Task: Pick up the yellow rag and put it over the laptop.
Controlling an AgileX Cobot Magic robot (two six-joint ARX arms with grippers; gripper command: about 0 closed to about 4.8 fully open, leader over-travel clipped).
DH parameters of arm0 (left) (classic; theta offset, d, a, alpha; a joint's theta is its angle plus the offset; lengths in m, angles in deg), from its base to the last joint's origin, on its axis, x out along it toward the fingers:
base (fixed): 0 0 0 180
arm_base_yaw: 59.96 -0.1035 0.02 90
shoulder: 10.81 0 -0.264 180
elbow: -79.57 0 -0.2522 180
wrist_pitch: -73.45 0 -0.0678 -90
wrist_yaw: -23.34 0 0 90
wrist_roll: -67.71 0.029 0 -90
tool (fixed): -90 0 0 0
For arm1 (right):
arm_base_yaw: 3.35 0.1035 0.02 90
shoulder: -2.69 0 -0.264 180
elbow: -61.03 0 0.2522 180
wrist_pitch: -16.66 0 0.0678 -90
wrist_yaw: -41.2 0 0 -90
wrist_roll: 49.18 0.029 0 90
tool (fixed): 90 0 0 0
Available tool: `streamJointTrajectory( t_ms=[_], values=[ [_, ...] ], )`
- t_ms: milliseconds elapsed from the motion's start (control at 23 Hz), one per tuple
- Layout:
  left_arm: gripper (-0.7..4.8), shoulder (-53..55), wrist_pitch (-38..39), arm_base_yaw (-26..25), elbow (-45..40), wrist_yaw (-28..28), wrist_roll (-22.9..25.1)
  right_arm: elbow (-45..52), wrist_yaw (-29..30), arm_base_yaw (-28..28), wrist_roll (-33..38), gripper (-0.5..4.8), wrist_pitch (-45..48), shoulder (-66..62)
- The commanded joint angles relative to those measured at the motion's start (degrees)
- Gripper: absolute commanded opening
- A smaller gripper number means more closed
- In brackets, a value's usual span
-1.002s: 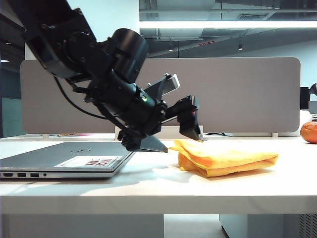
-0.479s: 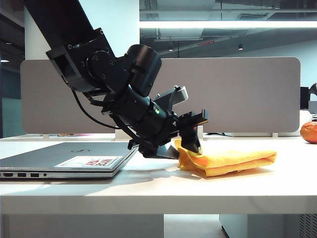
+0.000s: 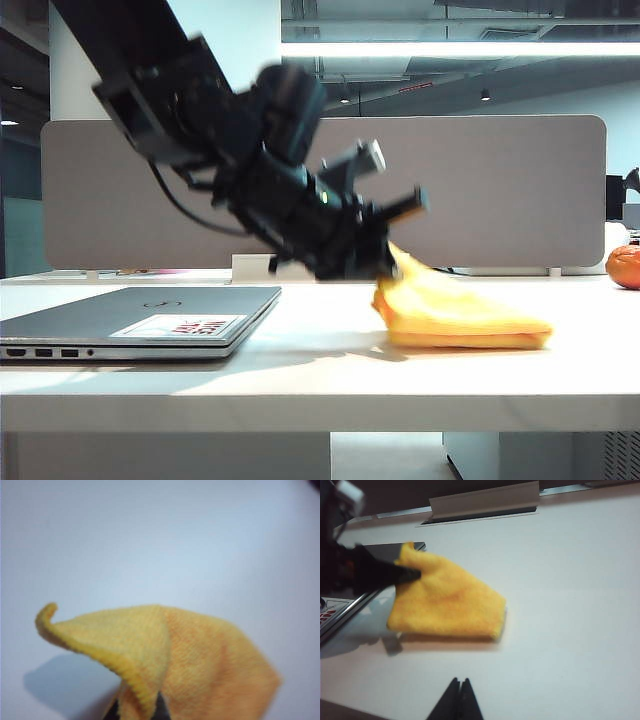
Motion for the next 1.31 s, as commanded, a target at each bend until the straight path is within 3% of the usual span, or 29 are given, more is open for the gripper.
streamJointTrajectory(
  t_ms=[44, 479, 610, 827, 1307],
  values=[
    [-0.05, -4.02, -1.33, -1.46, 0.33, 0.02, 1.75, 0.24, 0.13, -0.02, 0.22, -0.01, 0.98, 0.04],
    [-0.05, -13.35, 6.64, -10.12, 0.28, -0.07, 1.77, 0.24, 0.13, -0.02, 0.22, -0.01, 0.98, 0.04],
    [-0.05, -14.36, 14.78, -15.34, 0.26, -0.04, 2.36, 0.24, 0.11, -0.02, 0.22, -0.01, 0.98, 0.04],
    [-0.05, -14.32, 25.46, -20.13, 0.26, 7.13, 7.82, 0.24, 0.13, -0.02, 0.22, -0.01, 0.98, 0.04],
    [-0.05, -14.25, 31.39, -27.04, 0.24, 9.18, 8.33, 0.24, 0.13, -0.02, 0.22, -0.01, 0.98, 0.04]
  ],
)
